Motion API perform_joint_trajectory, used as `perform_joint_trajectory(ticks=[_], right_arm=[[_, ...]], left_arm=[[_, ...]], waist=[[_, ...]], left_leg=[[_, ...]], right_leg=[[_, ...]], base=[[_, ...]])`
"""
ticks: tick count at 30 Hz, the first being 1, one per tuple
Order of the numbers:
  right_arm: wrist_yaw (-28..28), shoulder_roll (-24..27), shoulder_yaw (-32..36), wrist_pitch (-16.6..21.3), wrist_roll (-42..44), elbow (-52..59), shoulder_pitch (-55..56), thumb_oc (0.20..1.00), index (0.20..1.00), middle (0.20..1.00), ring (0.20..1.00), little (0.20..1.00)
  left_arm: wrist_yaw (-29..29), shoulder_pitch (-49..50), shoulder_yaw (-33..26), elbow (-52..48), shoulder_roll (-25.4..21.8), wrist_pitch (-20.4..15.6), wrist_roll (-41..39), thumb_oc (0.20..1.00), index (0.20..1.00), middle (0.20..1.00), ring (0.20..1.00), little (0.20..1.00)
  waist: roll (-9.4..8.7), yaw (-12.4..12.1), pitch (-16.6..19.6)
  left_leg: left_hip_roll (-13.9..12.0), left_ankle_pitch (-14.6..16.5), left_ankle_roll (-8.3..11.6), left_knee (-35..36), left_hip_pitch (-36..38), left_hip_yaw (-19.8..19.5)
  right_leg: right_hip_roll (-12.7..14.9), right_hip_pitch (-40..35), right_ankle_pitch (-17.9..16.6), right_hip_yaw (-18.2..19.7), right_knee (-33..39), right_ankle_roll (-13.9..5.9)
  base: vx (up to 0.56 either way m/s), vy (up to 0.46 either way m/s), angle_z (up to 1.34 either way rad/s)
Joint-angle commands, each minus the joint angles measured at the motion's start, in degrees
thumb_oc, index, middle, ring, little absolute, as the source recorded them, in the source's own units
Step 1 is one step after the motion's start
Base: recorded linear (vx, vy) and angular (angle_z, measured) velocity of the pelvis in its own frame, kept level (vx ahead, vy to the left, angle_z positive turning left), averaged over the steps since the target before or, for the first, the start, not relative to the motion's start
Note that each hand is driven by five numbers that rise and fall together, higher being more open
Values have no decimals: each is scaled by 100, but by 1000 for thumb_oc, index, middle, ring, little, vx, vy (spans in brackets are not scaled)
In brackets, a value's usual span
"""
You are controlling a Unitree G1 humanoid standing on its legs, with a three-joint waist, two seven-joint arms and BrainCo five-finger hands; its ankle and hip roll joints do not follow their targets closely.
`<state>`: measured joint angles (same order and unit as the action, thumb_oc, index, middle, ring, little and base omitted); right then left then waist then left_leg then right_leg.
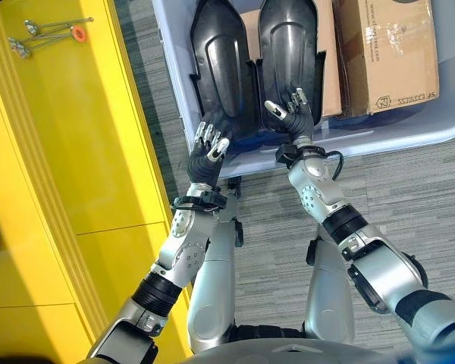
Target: Move parts from the plastic box to the shelf.
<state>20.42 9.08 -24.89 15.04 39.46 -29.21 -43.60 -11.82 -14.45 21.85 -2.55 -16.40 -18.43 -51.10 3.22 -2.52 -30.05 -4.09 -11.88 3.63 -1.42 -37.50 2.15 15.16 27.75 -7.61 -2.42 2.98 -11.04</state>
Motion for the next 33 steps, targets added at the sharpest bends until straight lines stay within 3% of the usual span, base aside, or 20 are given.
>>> perform_joint_trajectory(ticks=[1, 7, 13, 21, 27, 33], right_arm=[[-40, 89, 193, 246, 31, 587, 61, 1000, 1000, 1000, 1000, 1000], [102, 374, 578, 648, -613, 3027, 903, 1000, 1000, 1000, 1000, 1000], [37, 364, 675, 856, -566, 3769, 1314, 1000, 1000, 1000, 1000, 1000], [513, 428, 866, 742, -1327, 3656, 1441, 1000, 1000, 1000, 1000, 1000], [1177, 505, 1155, 410, -2220, 2832, 1091, 1000, 1000, 1000, 1000, 1000], [1489, 583, 1395, 325, -2555, 2556, 904, 1000, 1000, 1000, 1000, 1000]], left_arm=[[-112, -25, -84, -339, -203, -239, 160, 1000, 1000, 1000, 1000, 1000], [-296, 74, -324, -540, -189, -215, 354, 1000, 1000, 1000, 1000, 1000], [-303, 233, -408, -698, -276, -187, 384, 1000, 1000, 1000, 1000, 1000], [-340, 302, -475, -743, -310, -239, 471, 1000, 1000, 1000, 1000, 1000], [-395, 231, -464, -704, -231, -332, 511, 1000, 1000, 1000, 1000, 1000], [-411, 230, -478, -728, -239, -379, 528, 1000, 1000, 1000, 1000, 1000]], waist=[[-46, 39, 26], [-191, 238, 26], [-254, 308, 26], [-262, 347, 26], [-190, 287, 26], [-160, 266, 26]], left_leg=[[-328, 488, 303, -299, 106, 99], [-361, 517, 319, -328, 109, 134], [-382, 521, 327, -328, 114, 163], [-384, 529, 317, -305, 120, 162], [-357, 533, 290, -294, 75, 123], [-351, 541, 284, -297, 56, 121]], right_leg=[[477, 201, 96, 123, -631, -20], [451, 235, 105, 180, -640, -38], [438, 233, 94, 192, -614, -44], [425, 223, 91, 184, -600, -60], [421, 242, 109, 139, -590, -53], [416, 256, 117, 132, -597, -53]], base=[[-7, -10, 3], [-4, -6, 1], [-2, -1, -2], [0, 0, 0], [0, 0, 0], [0, 0, 0]])
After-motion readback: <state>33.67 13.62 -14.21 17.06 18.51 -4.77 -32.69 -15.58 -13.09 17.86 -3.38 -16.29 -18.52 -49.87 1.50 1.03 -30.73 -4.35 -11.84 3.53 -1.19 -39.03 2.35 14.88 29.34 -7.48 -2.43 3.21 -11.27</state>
